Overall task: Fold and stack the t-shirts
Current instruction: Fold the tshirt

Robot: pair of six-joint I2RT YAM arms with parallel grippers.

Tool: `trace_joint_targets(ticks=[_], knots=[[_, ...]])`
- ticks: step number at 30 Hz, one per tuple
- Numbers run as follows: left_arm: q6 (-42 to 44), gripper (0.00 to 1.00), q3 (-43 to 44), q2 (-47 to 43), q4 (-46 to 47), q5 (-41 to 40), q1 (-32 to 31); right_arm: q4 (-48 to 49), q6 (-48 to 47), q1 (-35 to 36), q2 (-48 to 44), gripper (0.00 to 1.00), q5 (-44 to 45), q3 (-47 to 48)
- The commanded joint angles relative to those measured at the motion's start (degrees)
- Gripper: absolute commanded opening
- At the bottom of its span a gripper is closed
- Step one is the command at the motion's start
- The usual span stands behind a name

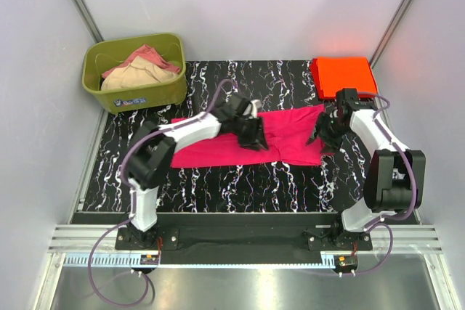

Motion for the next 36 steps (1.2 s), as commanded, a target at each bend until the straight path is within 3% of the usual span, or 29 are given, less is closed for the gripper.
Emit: trace_joint_targets(ticks=[1,7,12,16,23,27,36], knots=[[-7.47,0.49,5.7,4.43,7.3,2.22,-3.18,-1.5,-1.3,-3.43,-0.99,0.64,1.87,-2.58],[-12.04,0.51,10.36,10.77,8.09,-1.03,-5.64,-0.62,-0.16,-7.48,3.93,0.69,-1.82,-2.77],[-13.45,0.5,10.8,13.23,8.1,-2.26,-5.73,0.7,0.19,-8.1,4.11,0.71,0.37,-3.2],[-13.81,0.48,11.42,14.73,8.27,-1.73,-5.82,2.72,1.69,-8.19,5.87,0.57,0.9,-4.34],[-13.98,0.44,13.09,16.13,8.36,-0.06,-5.82,5.53,0.98,-8.19,6.49,0.51,1.34,-6.98],[-13.37,0.42,14.23,16.92,7.49,0.55,-5.73,8.6,1.25,-8.19,6.92,0.38,0.56,-9.27],[-13.81,0.4,15.46,18.24,6.87,2.22,-5.73,11.33,0.98,-8.19,7.54,0.4,1.08,-10.67]])
